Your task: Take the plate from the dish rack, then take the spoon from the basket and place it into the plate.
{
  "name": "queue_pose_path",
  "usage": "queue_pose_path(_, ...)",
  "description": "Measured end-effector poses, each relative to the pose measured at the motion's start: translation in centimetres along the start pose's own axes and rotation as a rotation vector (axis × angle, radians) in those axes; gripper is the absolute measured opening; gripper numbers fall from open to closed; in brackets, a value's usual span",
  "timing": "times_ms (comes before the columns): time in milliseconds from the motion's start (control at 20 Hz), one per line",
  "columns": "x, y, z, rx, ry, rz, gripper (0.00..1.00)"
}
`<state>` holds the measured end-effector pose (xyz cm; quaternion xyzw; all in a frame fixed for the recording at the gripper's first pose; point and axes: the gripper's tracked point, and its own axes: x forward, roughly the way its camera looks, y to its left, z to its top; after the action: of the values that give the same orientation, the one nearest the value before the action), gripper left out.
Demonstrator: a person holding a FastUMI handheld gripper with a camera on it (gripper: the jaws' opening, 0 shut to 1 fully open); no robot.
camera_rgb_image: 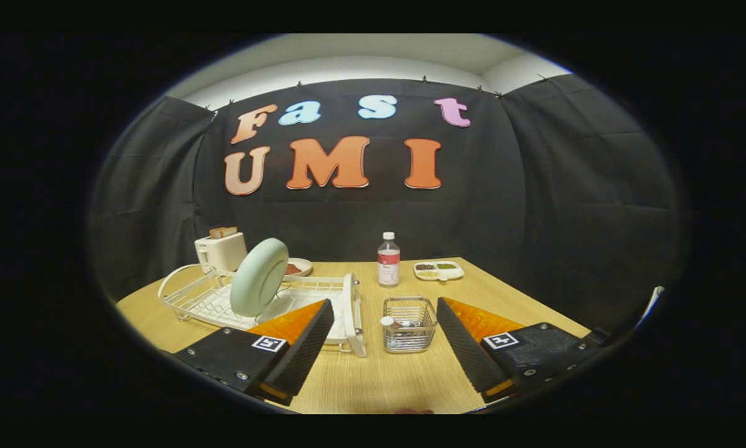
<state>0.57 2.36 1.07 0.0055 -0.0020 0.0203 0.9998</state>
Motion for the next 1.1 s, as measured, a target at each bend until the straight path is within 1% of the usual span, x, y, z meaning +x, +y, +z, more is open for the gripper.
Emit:
queue_pose_path(400,1.9,5.3,3.6,-0.04,0.002,0.082,0.99)
queue_pose_path(650,4.5,11.0,4.9,-0.033,0.037,0.152,0.99)
queue_pose_path(750,6.1,13.2,4.7,-0.055,0.058,0.166,0.99)
queue_pose_path(900,8.8,16.4,3.3,-0.064,0.136,0.201,0.99)
queue_pose_path(950,9.9,17.0,2.9,-0.074,0.158,0.201,0.99)
queue_pose_path(1100,12.4,17.7,1.3,-0.109,0.224,0.16,0.99)
